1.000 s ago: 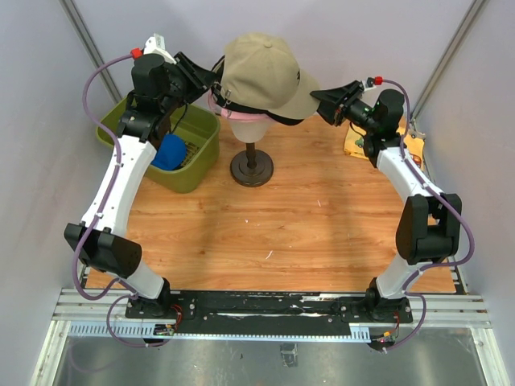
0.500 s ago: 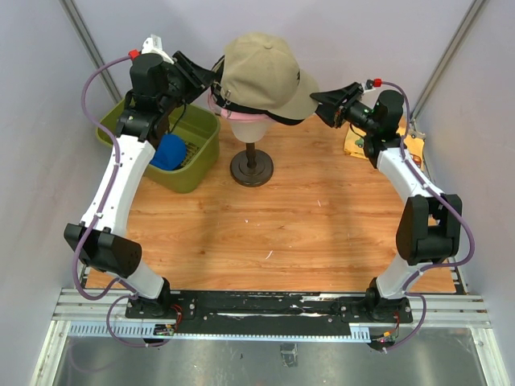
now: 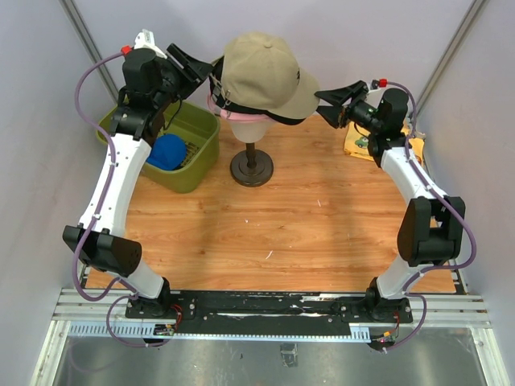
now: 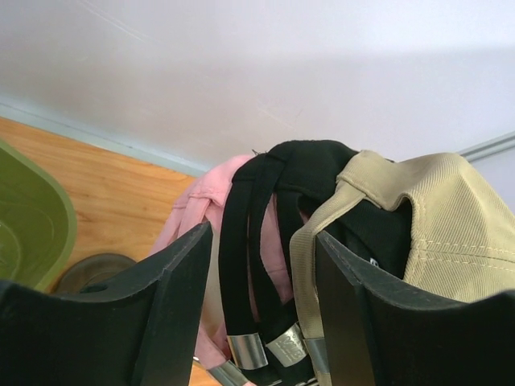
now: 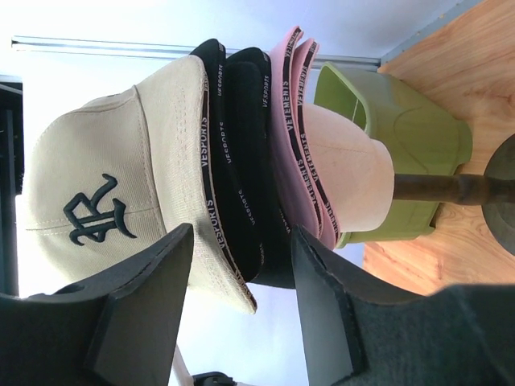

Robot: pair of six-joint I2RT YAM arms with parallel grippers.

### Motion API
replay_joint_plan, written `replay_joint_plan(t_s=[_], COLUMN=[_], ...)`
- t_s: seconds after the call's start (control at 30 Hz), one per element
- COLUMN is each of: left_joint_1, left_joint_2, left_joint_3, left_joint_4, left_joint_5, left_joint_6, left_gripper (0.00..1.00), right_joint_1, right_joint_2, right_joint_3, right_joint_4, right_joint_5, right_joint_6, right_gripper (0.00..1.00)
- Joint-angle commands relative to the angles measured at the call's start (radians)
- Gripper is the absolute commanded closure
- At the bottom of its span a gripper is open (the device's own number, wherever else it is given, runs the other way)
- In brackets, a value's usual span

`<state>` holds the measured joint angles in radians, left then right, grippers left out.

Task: Stack the hats
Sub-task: Stack the hat on the hat, then move the bin to the center of the board.

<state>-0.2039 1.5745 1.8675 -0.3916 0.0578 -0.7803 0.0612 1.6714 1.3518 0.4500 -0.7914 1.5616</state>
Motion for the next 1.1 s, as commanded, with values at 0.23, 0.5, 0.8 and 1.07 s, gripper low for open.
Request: replay_joint_plan(t_s=[0.23, 0.5, 0.8, 1.07], left_joint_1=[0.021, 0.024, 0.027, 0.052], left_joint_2=[0.015, 0.007, -0.008, -0.036], left_joint_3=[0.065, 0.034, 0.024, 0.017], left_joint_4=[-0.014, 0.002, 0.045, 0.016], left_joint_5=[0.006, 0.005, 0.005, -0.062], left_joint_6=[-0.022, -0.042, -0.063, -0.062], left_gripper=[0.41, 0.41, 0.41, 0.40], right_joint_1=[-0.018, -0.018, -0.018, -0.023], right_joint_2=[-0.049, -0.057, -0.062, -0.084], right_joint_3=[0.041, 0.050, 0.064, 0.065], right_joint_4=[-0.033, -0.040, -0.056, -0.099], right_joint_5=[0.000, 0.002, -0.002, -0.005], right_joint_6=[-0.048, -0.054, -0.061, -0.091], right_gripper=[0.46, 0.46, 0.45, 0.45])
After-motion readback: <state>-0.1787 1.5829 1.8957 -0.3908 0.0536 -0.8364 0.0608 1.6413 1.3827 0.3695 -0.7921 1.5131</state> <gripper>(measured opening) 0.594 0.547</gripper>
